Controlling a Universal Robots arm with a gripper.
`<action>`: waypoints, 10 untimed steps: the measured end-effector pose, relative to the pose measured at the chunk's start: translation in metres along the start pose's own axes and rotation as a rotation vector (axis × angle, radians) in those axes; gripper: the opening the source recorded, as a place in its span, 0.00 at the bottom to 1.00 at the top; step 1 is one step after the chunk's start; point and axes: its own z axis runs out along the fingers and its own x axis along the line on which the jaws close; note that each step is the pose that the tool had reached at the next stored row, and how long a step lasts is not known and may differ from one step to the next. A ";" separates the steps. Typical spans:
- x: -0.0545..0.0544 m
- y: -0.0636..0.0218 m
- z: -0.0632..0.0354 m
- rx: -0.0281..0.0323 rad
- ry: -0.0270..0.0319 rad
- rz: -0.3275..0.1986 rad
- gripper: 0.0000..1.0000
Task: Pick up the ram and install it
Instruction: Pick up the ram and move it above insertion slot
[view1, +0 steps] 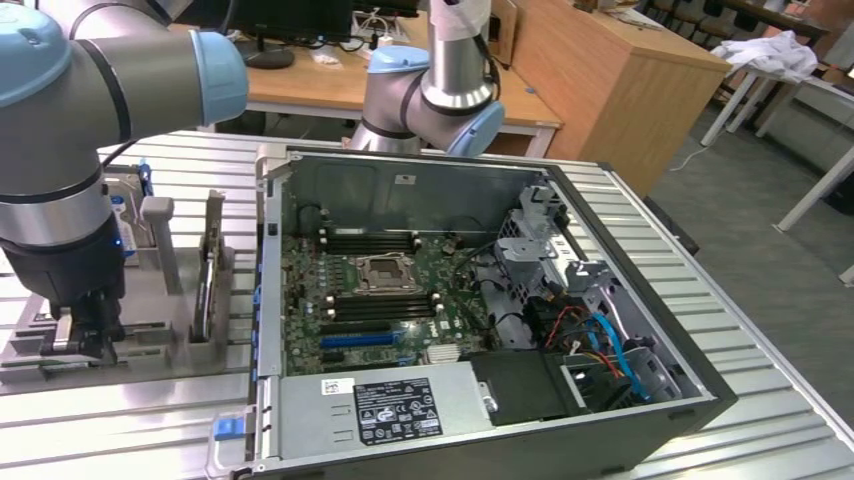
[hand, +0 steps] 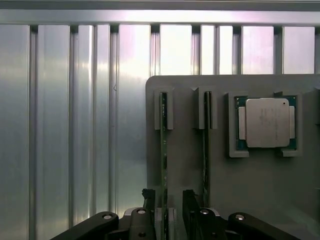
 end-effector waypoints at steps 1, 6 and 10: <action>0.000 0.0000 0.0000 0.0000 0.0000 0.000 0.36; 0.000 0.0000 0.0001 0.0002 0.0000 -0.008 0.36; 0.000 0.0000 0.0002 0.0007 0.0002 -0.035 0.36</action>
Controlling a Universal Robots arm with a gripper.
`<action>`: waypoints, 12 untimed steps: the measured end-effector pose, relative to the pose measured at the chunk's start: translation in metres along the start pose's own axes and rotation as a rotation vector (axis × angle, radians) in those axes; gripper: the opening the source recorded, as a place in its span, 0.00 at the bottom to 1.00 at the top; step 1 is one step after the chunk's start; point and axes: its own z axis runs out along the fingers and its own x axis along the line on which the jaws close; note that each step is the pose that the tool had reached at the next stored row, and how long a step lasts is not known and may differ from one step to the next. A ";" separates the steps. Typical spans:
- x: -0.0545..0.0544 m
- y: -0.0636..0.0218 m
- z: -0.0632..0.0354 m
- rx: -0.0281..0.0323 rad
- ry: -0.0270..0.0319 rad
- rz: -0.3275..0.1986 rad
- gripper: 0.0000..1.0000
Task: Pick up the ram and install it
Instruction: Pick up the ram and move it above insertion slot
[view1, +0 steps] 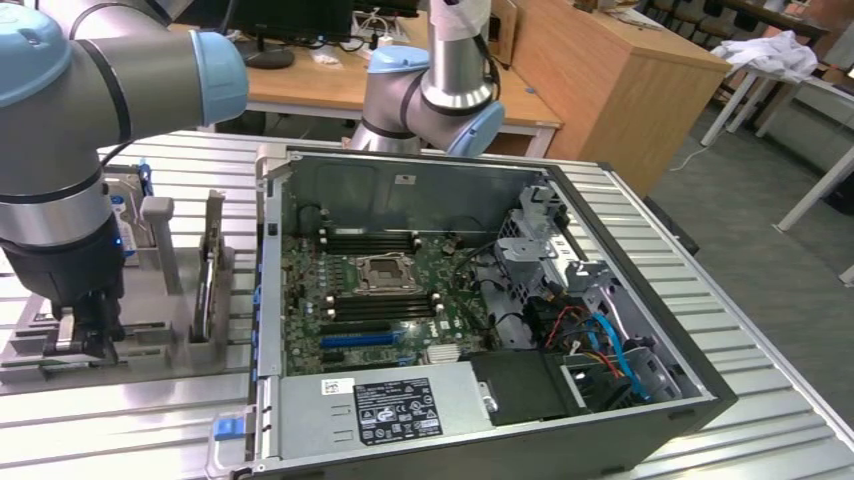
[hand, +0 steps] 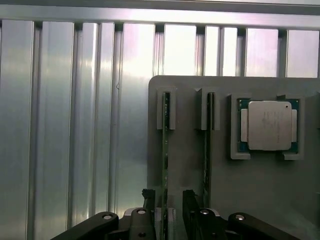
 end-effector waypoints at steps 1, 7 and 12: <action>0.000 0.0000 0.0000 0.0001 0.0000 -0.002 0.36; 0.001 0.0001 0.0001 0.0002 0.0000 -0.003 0.36; 0.004 0.0001 0.0001 0.0001 0.0000 -0.003 0.36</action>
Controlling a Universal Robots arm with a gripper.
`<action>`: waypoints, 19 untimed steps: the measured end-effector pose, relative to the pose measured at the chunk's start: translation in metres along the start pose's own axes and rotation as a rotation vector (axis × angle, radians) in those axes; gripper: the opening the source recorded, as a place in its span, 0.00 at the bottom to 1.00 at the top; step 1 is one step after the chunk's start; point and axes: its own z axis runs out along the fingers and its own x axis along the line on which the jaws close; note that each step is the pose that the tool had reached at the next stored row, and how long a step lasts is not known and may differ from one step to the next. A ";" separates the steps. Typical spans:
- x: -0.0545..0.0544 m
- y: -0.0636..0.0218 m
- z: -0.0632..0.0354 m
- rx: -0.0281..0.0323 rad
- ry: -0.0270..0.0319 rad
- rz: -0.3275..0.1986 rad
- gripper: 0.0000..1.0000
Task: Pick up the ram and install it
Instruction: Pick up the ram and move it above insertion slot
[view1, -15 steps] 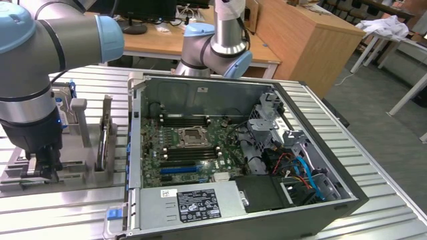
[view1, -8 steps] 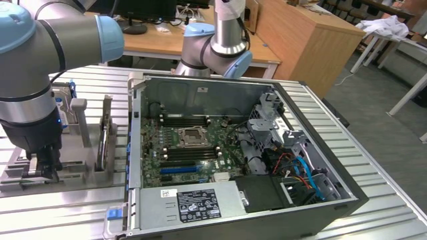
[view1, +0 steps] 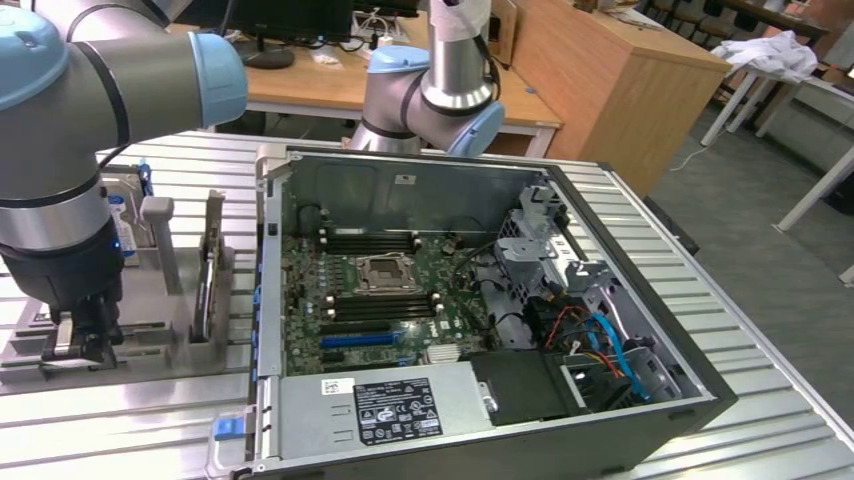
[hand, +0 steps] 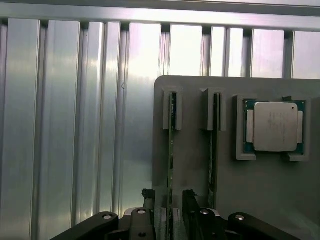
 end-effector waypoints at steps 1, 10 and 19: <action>0.000 0.0000 0.0000 -0.0001 0.0000 0.000 0.36; 0.000 0.0000 0.0000 0.0000 0.0000 0.000 0.36; 0.000 0.0000 0.0000 0.0000 0.0001 0.000 0.34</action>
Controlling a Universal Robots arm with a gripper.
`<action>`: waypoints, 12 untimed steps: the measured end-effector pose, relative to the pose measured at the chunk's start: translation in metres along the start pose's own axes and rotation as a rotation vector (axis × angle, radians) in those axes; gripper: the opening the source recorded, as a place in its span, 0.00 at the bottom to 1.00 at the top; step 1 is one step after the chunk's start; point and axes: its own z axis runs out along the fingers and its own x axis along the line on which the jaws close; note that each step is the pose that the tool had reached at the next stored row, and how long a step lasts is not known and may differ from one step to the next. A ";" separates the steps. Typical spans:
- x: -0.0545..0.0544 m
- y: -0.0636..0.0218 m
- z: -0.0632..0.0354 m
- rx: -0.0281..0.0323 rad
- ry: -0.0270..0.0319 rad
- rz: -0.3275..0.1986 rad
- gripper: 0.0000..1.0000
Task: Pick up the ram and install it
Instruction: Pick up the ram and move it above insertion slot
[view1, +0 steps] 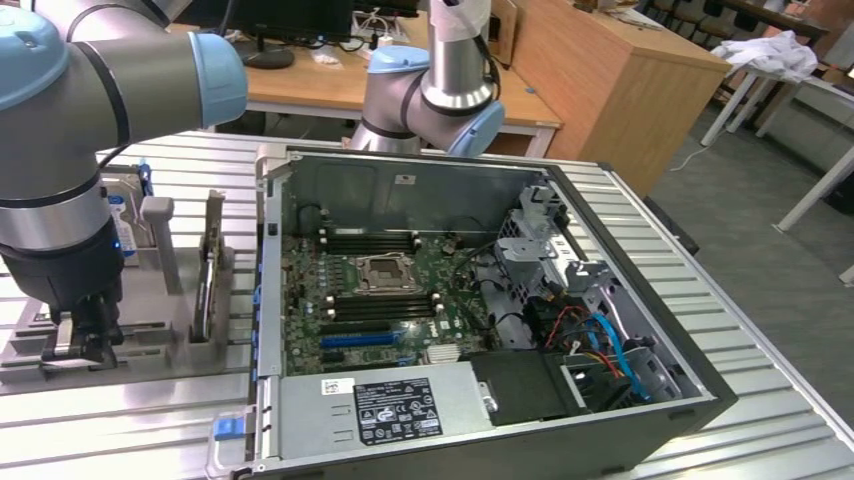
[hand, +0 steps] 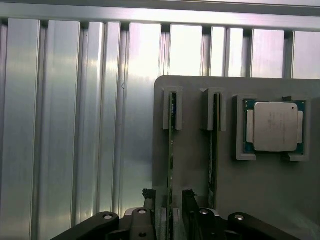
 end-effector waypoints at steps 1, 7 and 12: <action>0.000 0.0000 0.0000 -0.0001 0.0000 0.000 0.34; 0.000 0.0000 0.0000 0.0000 0.0000 0.000 0.27; 0.000 0.0000 0.0009 0.0000 0.0000 0.000 0.27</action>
